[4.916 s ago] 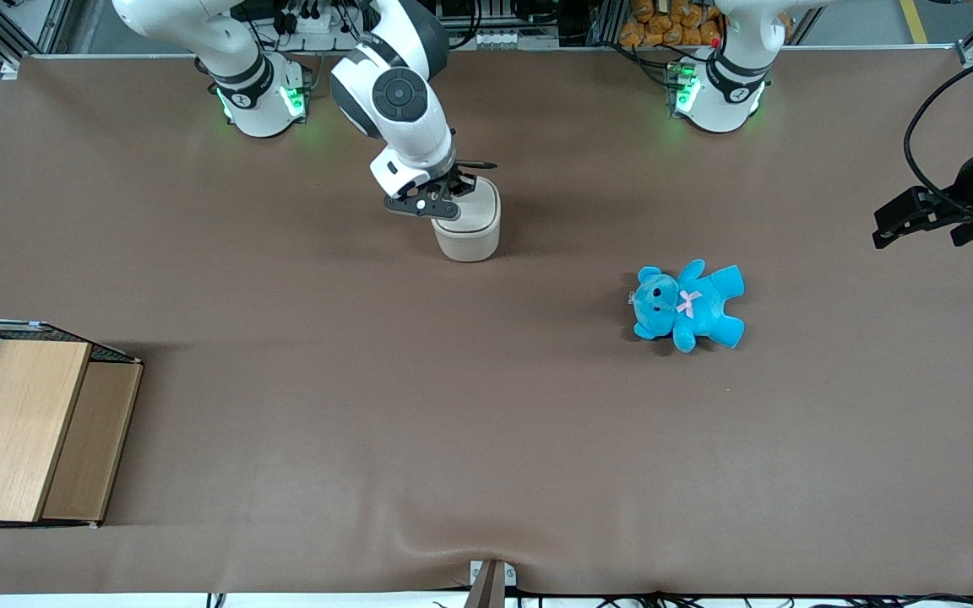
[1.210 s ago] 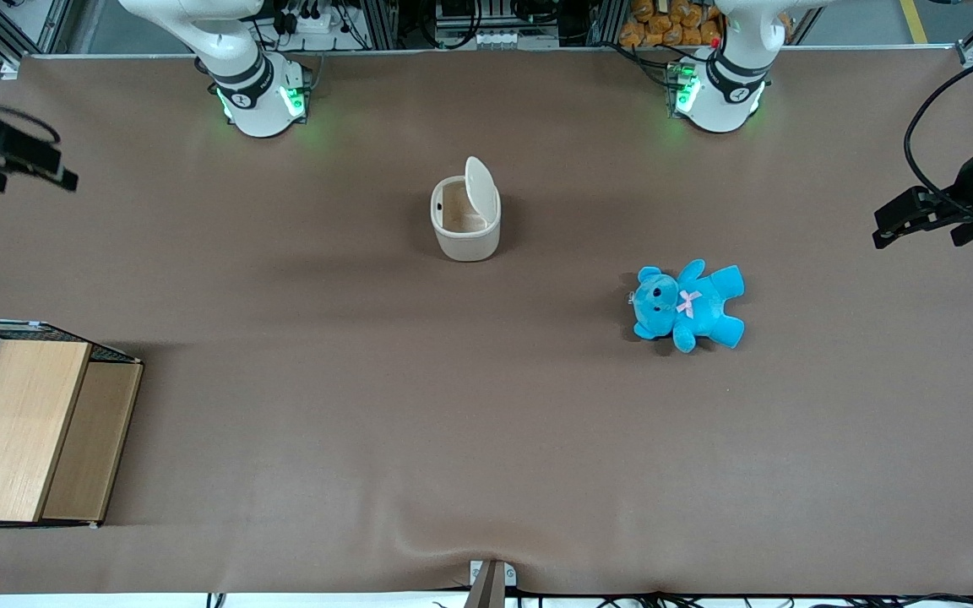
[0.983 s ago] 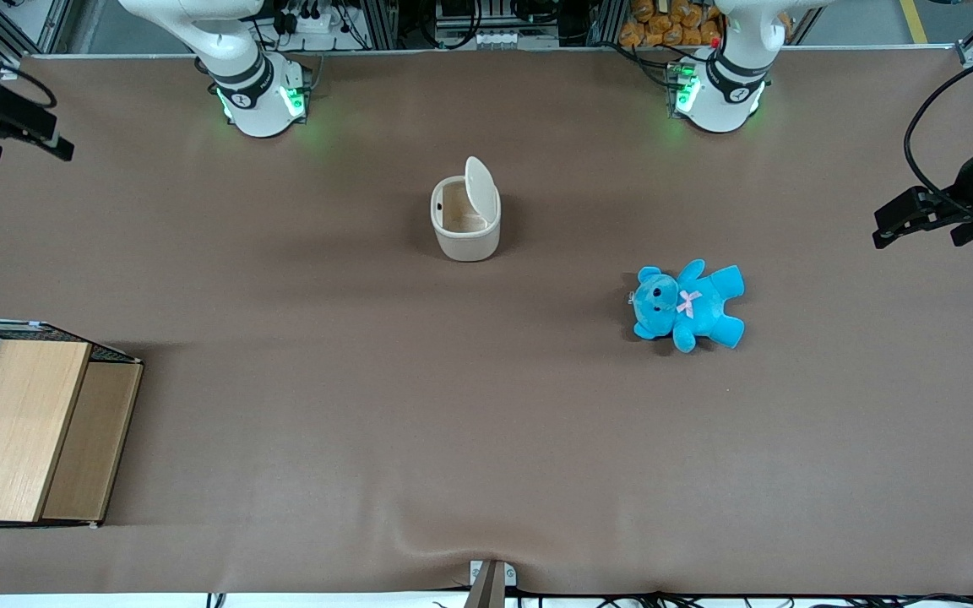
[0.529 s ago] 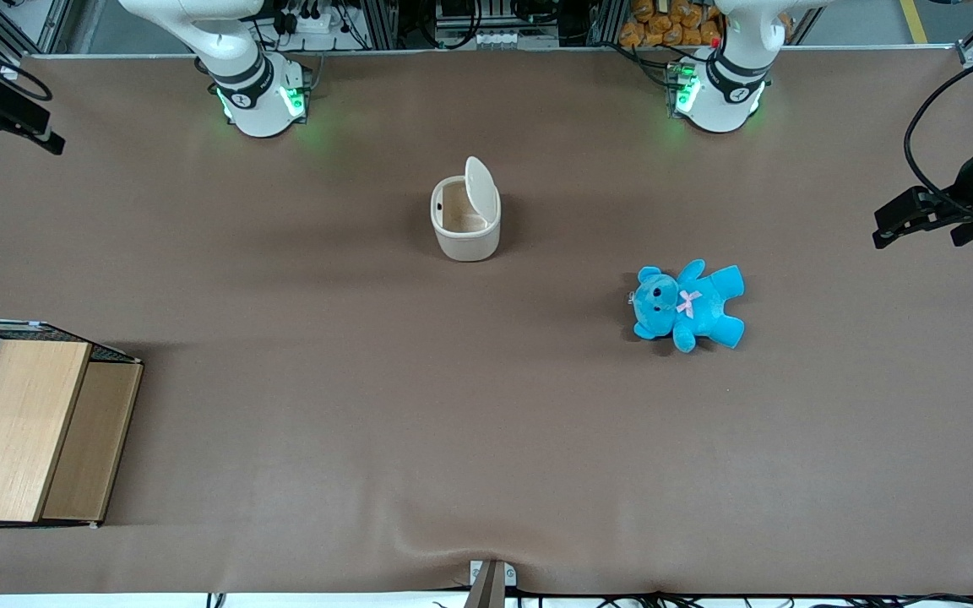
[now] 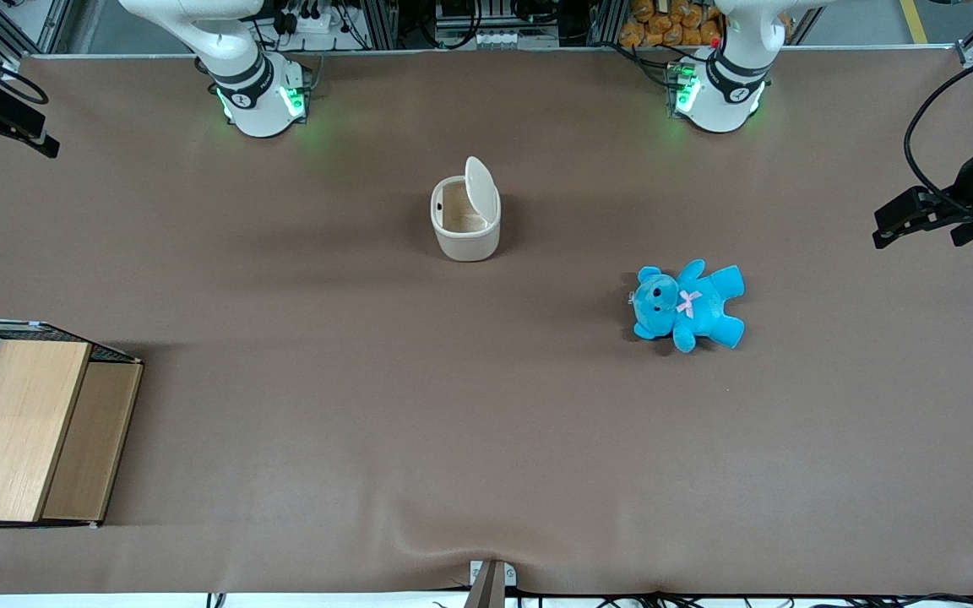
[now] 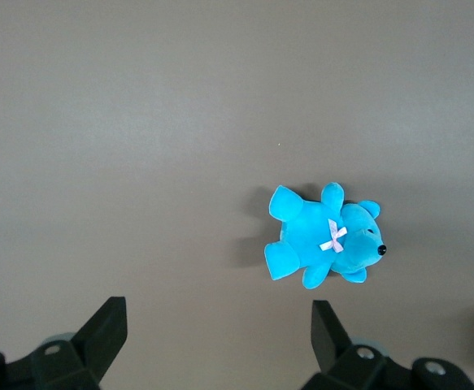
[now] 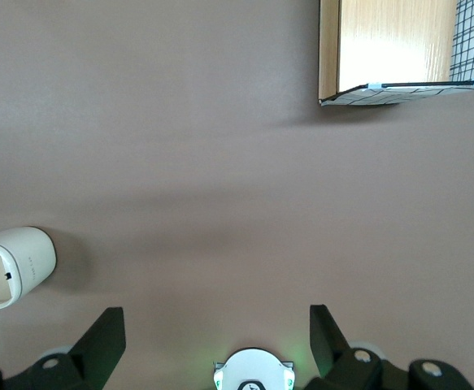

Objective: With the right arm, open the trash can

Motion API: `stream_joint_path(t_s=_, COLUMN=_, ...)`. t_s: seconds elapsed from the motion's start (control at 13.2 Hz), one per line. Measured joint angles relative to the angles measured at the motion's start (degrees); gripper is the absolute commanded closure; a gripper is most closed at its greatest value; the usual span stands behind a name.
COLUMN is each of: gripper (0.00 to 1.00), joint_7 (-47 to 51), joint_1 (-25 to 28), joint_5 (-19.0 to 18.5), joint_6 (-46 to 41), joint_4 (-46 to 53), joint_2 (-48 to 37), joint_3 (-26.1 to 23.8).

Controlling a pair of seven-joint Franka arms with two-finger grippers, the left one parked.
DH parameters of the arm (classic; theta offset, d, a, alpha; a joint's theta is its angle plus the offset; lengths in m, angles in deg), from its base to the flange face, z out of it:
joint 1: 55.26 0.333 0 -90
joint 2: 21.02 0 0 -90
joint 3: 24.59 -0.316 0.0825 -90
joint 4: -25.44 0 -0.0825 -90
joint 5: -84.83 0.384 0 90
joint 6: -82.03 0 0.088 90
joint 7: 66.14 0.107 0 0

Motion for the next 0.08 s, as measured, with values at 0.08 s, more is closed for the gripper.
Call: stream_joint_path(t_s=0.08, gripper=0.00, joint_7=0.0, joint_1=0.0, joint_5=0.0, joint_6=0.0, joint_4=0.0, joint_2=0.1, joint_3=0.0)
